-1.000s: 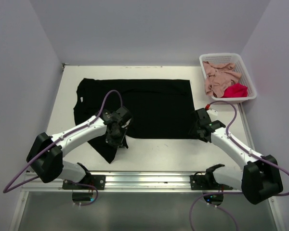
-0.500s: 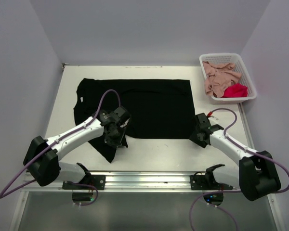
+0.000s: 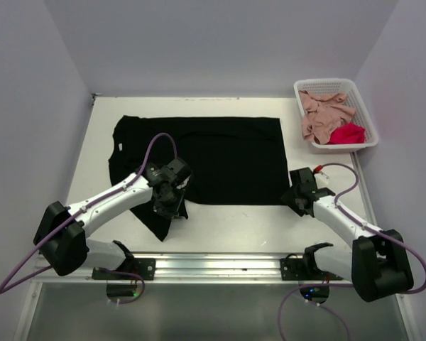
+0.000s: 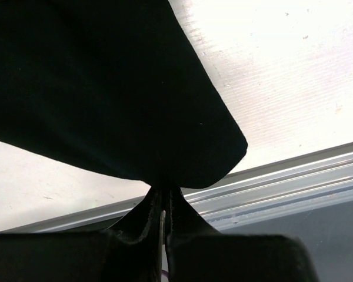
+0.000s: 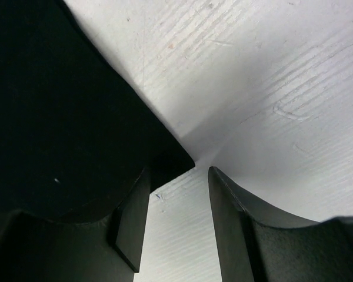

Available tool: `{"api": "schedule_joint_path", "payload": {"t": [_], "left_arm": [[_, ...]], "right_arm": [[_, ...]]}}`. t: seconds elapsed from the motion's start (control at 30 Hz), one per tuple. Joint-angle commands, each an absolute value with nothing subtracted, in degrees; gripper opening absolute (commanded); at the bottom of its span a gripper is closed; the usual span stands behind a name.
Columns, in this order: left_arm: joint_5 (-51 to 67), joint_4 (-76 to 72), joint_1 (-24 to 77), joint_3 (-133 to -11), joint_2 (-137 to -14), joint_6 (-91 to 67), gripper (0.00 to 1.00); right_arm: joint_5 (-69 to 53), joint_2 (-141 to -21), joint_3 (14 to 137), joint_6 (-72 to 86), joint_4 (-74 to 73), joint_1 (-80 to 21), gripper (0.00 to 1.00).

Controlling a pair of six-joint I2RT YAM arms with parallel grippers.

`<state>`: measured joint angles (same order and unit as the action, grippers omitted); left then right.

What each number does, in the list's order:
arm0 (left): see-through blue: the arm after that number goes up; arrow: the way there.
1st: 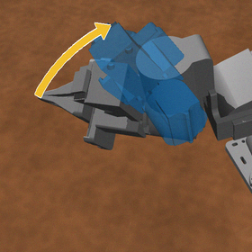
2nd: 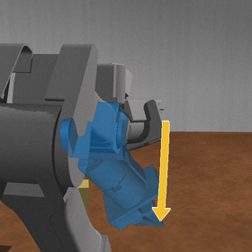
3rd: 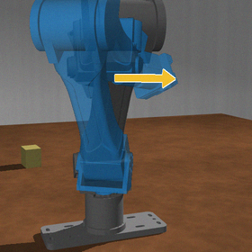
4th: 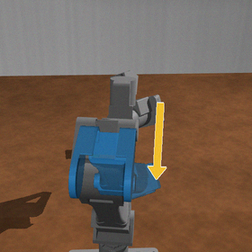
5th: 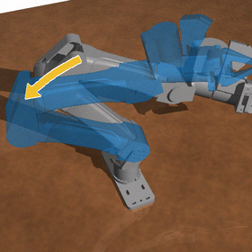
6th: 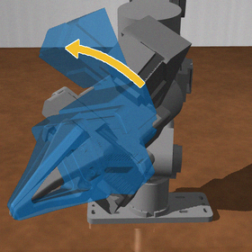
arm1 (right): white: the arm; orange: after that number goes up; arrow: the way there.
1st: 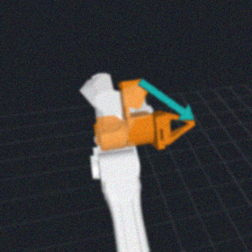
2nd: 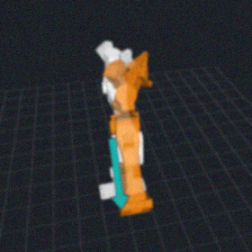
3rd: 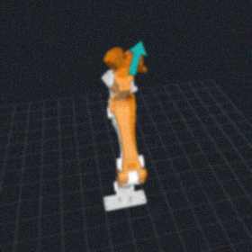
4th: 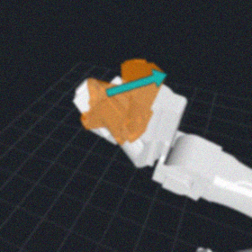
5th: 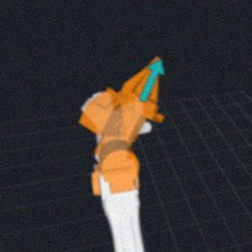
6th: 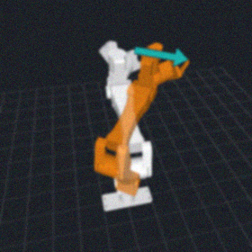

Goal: Fold and stack the t-shirts
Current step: Grap the side of the flattened tshirt closest away from the robot with both arms

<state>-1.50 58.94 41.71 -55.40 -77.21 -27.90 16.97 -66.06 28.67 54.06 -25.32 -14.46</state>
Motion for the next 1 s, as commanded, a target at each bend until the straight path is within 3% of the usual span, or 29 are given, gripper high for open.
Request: {"api": "schedule_joint_path", "payload": {"t": [0.0,0.2,0.3,0.43,0.57,0.77,0.97], "left_arm": [[-0.70,58.88,42.01,-54.84,-75.59,-28.56,0.00],[-0.79,58.89,42.01,-54.76,-75.32,-28.56,0.00],[-0.79,58.97,42.01,-54.84,-75.15,-28.56,0.00],[-0.79,59.15,42.10,-54.84,-74.97,-28.56,0.00],[-0.70,59.24,42.01,-55.11,-74.79,-28.74,0.00],[-2.81,60.29,42.10,-57.13,-73.92,-29.26,0.00],[-8.95,59.50,42.10,-57.75,-72.60,-31.19,0.00]], "right_arm": [[14.77,-67.50,26.98,57.82,-21.97,-13.18,0.49],[11.70,-69.95,25.75,59.41,-19.25,-11.34,0.45],[9.94,-71.45,25.66,59.33,-18.63,-10.20,0.37],[10.72,-68.92,25.58,58.98,-19.95,-10.02,0.15],[11.95,-64.61,26.10,58.10,-23.80,-10.02,0.03],[13.27,-57.49,27.86,55.46,-28.73,-9.93,0.00],[14.76,-57.56,31.11,51.33,-29.44,-10.02,0.01]]}}
